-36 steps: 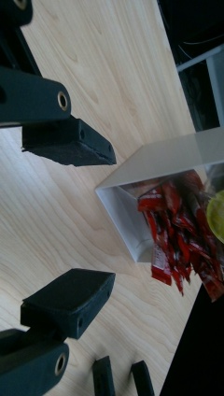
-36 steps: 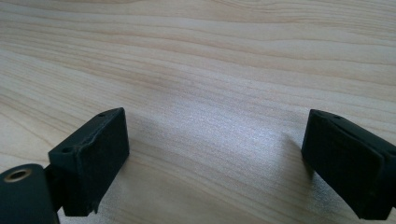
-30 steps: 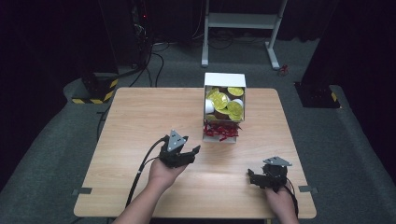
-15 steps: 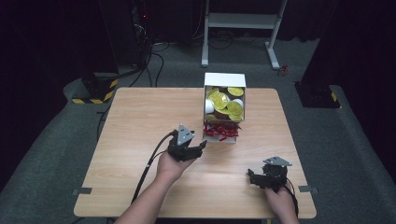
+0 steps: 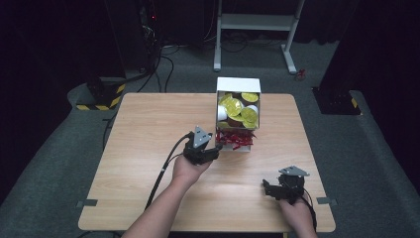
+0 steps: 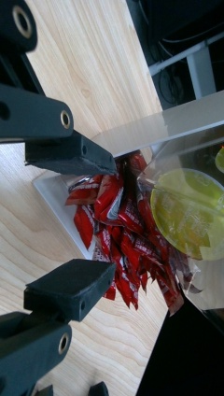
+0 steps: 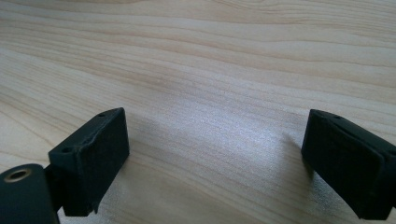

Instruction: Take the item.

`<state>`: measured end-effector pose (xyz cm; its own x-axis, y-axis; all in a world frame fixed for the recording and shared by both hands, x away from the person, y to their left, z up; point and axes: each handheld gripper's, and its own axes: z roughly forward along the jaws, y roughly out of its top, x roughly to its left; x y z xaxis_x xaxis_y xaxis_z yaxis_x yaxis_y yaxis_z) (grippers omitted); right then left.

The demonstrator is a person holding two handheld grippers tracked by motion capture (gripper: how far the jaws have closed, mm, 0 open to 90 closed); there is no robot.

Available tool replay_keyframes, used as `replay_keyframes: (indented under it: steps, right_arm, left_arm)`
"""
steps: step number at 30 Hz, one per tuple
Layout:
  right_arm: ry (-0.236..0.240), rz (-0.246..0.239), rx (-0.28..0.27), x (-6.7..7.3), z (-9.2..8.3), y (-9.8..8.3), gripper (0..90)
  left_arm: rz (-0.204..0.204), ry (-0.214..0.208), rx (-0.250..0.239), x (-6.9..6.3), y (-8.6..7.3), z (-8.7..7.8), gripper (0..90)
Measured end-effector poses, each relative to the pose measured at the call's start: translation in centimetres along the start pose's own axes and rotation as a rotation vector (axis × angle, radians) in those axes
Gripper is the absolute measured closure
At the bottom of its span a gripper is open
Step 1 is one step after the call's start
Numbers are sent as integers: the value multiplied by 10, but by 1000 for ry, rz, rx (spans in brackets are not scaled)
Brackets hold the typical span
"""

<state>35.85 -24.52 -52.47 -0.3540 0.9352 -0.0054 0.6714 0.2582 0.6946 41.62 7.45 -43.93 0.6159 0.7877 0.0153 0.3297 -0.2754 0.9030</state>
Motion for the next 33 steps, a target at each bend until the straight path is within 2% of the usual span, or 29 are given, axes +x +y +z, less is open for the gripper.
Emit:
replay_keyframes:
  steps: [5, 9, 14, 16, 18, 21, 28, 33]
  right_arm:
    - [0, 0, 0, 0, 0, 0, 74]
    - [0, 0, 0, 0, 0, 0, 74]
    - [4, -9, -1, 0, 0, 0, 75]
    - [4, -8, 0, 0, 0, 0, 75]
    - [4, -8, 0, 0, 0, 0, 74]
    - [4, -8, 0, 0, 0, 0, 74]
    - [11, -8, 0, 1, 0, 0, 75]
    - [11, -8, 0, 1, 0, 0, 75]
  left_arm:
    - [20, 6, 15, -1, 1, 9, 482]
    - [19, 3, 7, -1, 1, 14, 581]
    - [36, 8, 11, -3, 1, 20, 579]
    - [30, 34, 18, -4, -2, 25, 572]
    - [38, 43, 16, -5, -3, 28, 551]
    - [23, 42, 11, -4, -4, 29, 561]
    - [13, 43, -1, 0, -5, 28, 661]
    - [26, 49, -2, -1, -5, 27, 732]
